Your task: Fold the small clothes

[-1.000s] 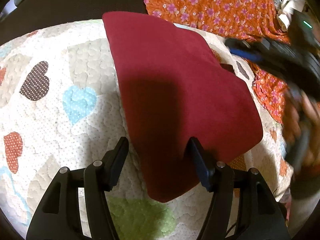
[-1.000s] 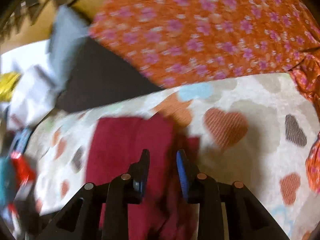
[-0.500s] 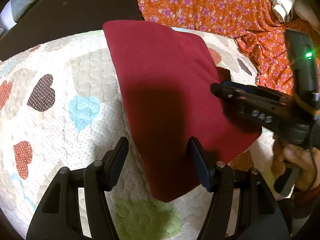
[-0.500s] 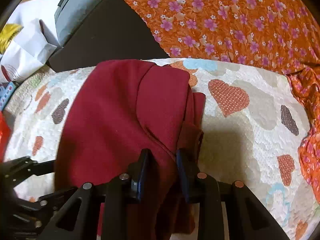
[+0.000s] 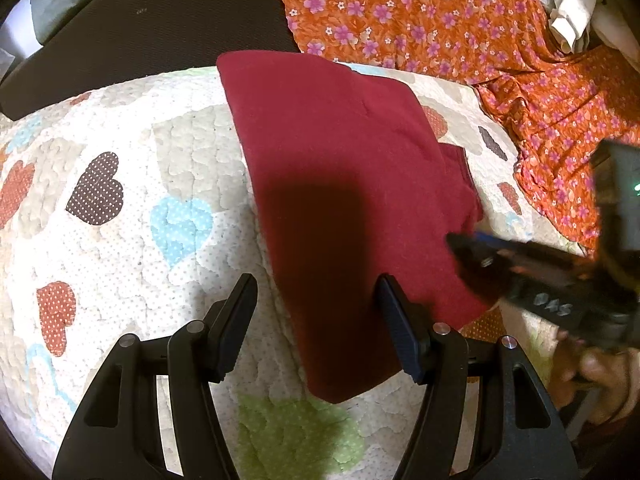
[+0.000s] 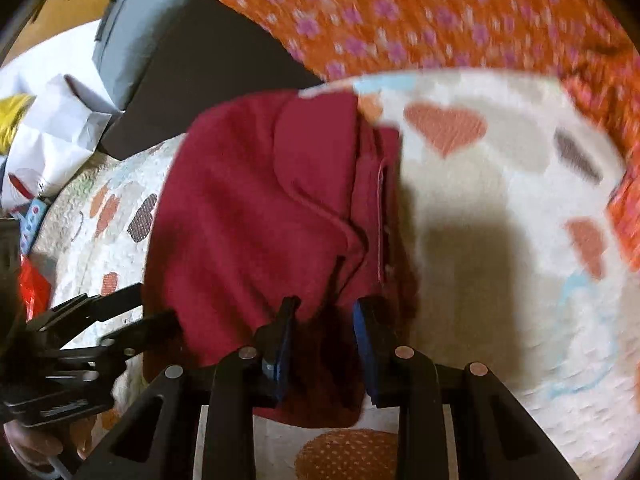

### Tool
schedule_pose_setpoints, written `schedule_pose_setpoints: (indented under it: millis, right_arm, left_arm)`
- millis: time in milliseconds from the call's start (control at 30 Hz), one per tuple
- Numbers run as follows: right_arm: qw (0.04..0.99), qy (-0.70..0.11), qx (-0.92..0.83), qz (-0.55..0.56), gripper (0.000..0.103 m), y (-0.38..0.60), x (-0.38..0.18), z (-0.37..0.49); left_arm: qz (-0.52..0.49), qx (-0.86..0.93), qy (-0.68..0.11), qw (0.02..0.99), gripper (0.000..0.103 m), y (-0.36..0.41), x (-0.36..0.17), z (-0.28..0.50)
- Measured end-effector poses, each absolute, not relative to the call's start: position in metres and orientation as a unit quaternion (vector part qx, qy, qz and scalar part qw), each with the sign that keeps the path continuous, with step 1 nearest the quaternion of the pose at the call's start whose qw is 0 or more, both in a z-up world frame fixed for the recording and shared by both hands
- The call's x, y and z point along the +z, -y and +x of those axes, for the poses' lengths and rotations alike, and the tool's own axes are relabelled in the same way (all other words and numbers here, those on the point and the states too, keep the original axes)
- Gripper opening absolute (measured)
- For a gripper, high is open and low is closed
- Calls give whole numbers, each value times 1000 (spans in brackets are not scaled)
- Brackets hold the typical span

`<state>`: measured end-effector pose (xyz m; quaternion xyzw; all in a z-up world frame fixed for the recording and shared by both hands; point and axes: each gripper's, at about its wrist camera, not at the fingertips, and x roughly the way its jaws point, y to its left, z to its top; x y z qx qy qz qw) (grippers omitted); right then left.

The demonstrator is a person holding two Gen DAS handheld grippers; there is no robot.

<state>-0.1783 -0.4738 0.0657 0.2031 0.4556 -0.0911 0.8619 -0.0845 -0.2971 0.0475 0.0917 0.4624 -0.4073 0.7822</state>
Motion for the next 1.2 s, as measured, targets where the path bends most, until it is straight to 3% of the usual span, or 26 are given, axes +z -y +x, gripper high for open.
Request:
schedule_pose_setpoints:
  millis: [467,533,600,833,1200]
  right_arm:
    - [879,-411,-62,233,33,482,64,-188]
    - [890,-391,-65,223,37,482,74,-190]
    - [902,-369,-79,208,52,480,83,-193]
    - [899,-354,-101,236,53,495,78,-187]
    - [869,-358,-50,339,68,543,48,-141]
  left_arm:
    - [-16,-404,-498,768,63,281,49,-52]
    - [-18,-405,-493,770,63,283,51,-53]
    - [-22,-410,-489,769,64,284,52,-52]
    - [-39,-421,-495,759,68,290,47,-45]
    - [-62,-443,-505,738,76,303,39,-32]
